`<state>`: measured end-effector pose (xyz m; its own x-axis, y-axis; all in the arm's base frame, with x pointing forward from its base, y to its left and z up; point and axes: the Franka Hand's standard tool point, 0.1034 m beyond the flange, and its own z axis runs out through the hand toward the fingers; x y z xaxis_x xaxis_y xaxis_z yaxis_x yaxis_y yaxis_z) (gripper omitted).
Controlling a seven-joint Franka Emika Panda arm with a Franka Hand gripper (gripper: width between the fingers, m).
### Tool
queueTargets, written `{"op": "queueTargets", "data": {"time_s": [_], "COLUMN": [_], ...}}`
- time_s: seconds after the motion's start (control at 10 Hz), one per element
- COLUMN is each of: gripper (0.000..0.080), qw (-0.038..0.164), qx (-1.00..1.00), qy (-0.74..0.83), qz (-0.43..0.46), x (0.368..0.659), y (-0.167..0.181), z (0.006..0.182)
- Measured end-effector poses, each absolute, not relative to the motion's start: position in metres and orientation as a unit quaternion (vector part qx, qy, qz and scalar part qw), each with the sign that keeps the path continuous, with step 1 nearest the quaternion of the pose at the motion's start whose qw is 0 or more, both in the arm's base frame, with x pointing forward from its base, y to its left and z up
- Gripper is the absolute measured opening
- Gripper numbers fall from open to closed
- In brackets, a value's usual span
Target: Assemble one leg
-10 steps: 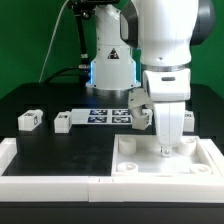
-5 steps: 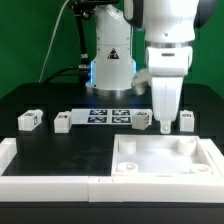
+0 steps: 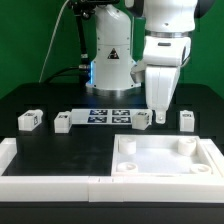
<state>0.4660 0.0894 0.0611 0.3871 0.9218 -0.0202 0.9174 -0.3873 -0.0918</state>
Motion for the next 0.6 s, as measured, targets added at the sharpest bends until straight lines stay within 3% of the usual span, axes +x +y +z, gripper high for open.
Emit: {"op": "queueTargets", "data": {"time_s": [0.3, 0.6], "gripper": [0.0649, 0.0649], "qw": [0.028, 0.025], "qx": [-0.909, -0.984], "qy": [-0.414, -0.167], "qz": [0.039, 0.057], "x": [0.465, 0.434], "y": [0.090, 0.099], "z": [0.061, 0.052]}}
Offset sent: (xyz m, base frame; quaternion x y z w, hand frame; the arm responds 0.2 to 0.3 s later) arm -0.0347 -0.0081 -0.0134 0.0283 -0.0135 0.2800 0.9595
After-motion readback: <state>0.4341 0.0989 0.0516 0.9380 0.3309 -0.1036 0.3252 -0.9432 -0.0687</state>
